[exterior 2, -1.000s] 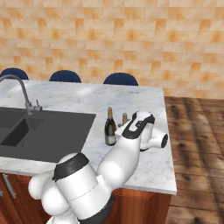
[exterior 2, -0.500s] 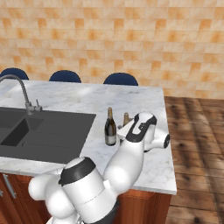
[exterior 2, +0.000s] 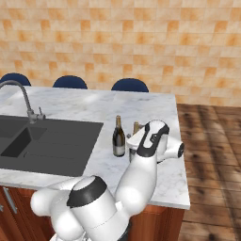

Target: Move the drinks to the dining counter.

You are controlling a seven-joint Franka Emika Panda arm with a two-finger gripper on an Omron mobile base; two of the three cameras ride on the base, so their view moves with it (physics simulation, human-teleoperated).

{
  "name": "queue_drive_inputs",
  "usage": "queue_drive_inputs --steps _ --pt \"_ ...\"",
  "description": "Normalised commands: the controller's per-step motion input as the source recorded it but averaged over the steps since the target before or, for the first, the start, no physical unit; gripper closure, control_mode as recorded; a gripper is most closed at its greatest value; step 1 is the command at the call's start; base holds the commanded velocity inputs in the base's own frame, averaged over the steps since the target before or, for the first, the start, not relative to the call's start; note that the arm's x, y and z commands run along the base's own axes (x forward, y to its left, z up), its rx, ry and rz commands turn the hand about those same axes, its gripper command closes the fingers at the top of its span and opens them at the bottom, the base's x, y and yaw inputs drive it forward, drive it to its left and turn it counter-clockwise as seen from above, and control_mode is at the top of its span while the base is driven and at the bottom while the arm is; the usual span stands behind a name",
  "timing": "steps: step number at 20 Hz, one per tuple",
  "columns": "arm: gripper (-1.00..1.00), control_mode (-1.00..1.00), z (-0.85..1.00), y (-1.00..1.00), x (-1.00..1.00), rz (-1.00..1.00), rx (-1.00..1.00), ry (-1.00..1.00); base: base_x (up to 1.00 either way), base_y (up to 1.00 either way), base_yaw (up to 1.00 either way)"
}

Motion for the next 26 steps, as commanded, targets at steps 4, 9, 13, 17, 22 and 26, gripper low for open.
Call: queue_drive_inputs --steps 4,9,13,17,22,26 --pt "-1.00 -1.00 0.42 0.00 -0.10 0.00 0.00 0.00 0.00 0.00 0.00" --pt "-1.00 -1.00 0.48 0.00 -0.11 0.00 0.00 -0.03 0.00 0.00 0.00" --pt "-1.00 -1.00 0.53 0.00 -0.20 0.00 -0.01 -0.09 0.00 0.00 0.00" --pt "-1.00 -1.00 0.55 0.03 -0.48 0.01 -0.05 -0.20 0.00 0.00 0.00" --pt "-1.00 -1.00 0.31 0.27 -0.81 0.00 -0.14 -0.23 0.00 0.00 0.00" --pt "-1.00 -1.00 0.09 0.45 -0.98 0.00 -0.19 -0.28 0.00 0.00 0.00"
